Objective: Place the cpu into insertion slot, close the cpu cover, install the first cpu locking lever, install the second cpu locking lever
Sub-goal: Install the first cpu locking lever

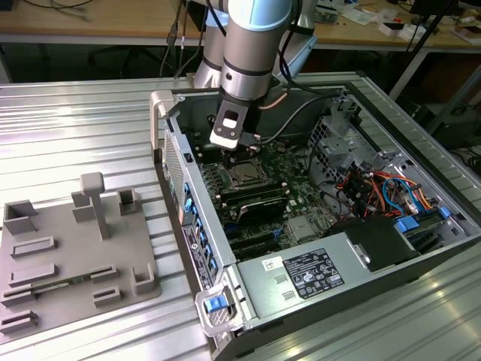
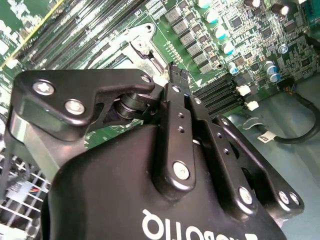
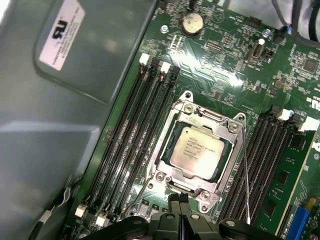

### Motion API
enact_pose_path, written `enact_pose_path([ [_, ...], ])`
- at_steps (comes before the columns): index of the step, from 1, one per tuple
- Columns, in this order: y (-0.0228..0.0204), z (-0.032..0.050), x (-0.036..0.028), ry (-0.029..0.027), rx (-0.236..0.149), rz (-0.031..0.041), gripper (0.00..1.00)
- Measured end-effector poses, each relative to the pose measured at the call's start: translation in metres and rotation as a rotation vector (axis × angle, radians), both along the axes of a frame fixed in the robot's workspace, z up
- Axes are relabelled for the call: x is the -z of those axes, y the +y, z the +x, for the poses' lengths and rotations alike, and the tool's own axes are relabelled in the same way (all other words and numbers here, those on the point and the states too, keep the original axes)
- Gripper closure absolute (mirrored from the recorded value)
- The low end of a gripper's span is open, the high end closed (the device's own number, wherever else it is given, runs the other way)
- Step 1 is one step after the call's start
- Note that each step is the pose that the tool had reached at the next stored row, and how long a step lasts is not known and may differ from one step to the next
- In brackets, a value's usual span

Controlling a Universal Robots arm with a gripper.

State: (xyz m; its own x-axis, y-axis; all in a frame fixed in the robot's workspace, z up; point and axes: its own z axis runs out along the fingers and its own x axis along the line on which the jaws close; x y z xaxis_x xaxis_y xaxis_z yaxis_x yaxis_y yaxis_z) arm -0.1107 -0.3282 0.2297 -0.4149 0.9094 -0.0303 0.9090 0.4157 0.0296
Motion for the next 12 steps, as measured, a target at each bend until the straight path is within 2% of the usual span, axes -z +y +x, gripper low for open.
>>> enact_pose_path([
  [2,0.0,0.0,0.0001,0.0,-0.058,0.0,0.89],
  [3,0.0,0.0,0.0001,0.0,-0.068,0.0,0.89],
  [12,0.0,0.0,0.0001,0.0,-0.073,0.0,0.89],
])
